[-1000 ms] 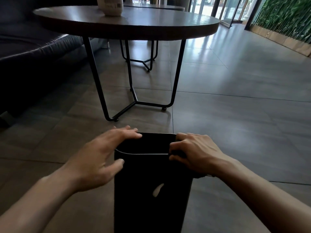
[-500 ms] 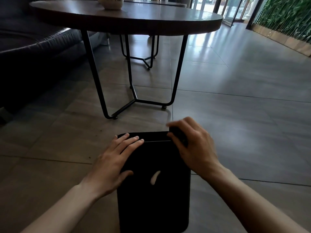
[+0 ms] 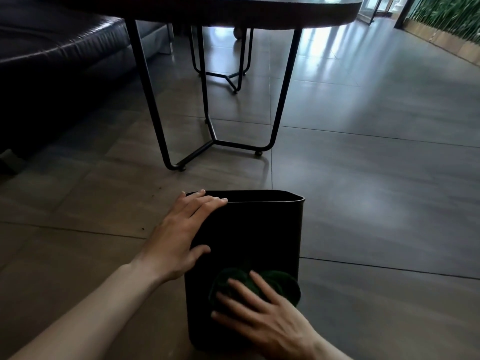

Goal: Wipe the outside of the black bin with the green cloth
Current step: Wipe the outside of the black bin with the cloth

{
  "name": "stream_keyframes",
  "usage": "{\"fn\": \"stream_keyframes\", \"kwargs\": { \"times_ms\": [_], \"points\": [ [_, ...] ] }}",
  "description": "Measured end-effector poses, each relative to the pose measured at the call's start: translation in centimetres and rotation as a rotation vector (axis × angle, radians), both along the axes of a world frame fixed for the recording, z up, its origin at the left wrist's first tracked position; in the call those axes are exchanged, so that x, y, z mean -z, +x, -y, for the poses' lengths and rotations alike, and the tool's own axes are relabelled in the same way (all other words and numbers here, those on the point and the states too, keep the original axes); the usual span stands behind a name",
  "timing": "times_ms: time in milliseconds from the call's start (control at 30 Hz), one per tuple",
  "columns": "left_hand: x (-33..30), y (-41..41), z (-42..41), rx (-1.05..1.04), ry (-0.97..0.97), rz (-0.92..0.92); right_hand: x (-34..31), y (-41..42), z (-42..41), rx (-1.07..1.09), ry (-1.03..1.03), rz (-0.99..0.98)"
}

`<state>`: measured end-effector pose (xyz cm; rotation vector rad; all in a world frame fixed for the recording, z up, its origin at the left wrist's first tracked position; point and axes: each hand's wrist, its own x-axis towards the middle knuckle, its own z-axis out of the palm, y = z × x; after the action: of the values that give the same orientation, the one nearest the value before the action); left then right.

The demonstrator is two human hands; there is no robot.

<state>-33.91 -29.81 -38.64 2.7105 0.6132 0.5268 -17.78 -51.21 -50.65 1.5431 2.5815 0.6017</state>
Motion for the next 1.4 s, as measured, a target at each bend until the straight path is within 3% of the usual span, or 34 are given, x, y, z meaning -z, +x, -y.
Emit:
{"fn": "stream_keyframes", "kwargs": {
  "times_ms": [67, 133, 267, 367, 433, 533, 633, 733, 867, 933, 1033, 1133, 1233, 1300, 1400],
  "points": [
    [0.0, -0.1, 0.1, -0.007, -0.009, 0.014, -0.1, 1.1, 0.0, -0.056, 0.031, 0.094],
    [0.1, -0.1, 0.1, -0.017, -0.005, 0.022, -1.8, 2.1, -1.4, -0.011, 0.121, 0.005],
    [0.1, -0.2, 0.3, -0.031, -0.032, 0.019, -7.2, 3.8, -5.4, 0.378, 0.371, -0.346],
    [0.0, -0.2, 0.3, -0.045, -0.043, 0.011, -8.3, 2.6, -6.6, 0.583, 0.398, -0.49],
    [0.0, -0.1, 0.2, -0.041, -0.047, 0.008, -5.5, 0.2, -5.1, 0.476, 0.319, -0.415],
    [0.1, -0.2, 0.4, -0.042, -0.043, 0.011, 0.1, -1.9, -0.8, 0.123, 0.125, -0.106],
    [0.1, -0.4, 0.8, -0.04, -0.048, 0.023, 1.1, -0.4, 0.7, -0.046, 0.055, 0.1],
    [-0.2, -0.5, 0.9, -0.052, -0.067, 0.036, -2.2, 2.0, -1.5, 0.072, 0.159, -0.082],
    [-0.5, -0.4, 1.1, -0.066, -0.081, 0.03, -7.8, 3.2, -5.1, 0.6, 0.388, -0.522],
    [-0.6, -0.4, 1.1, -0.069, -0.081, 0.03, -8.2, 1.2, -5.6, 0.717, 0.383, -0.633],
    [-0.5, -0.3, 1.0, -0.061, -0.077, 0.039, -5.0, -2.6, -3.9, 0.55, 0.211, -0.58],
    [-0.4, -0.4, 1.2, -0.054, -0.06, 0.042, -2.6, -2.5, -1.2, 0.286, 0.089, -0.315],
    [-0.5, -0.5, 1.4, -0.053, -0.058, 0.035, -2.9, 0.2, -0.4, 0.132, 0.103, -0.145],
    [-0.7, -0.5, 1.5, -0.057, -0.071, 0.042, -4.2, 1.4, -0.6, 0.164, 0.148, -0.215],
    [-0.8, -0.4, 1.6, -0.063, -0.078, 0.045, -6.8, 3.0, -2.1, 0.375, 0.304, -0.579]
  ]
}}
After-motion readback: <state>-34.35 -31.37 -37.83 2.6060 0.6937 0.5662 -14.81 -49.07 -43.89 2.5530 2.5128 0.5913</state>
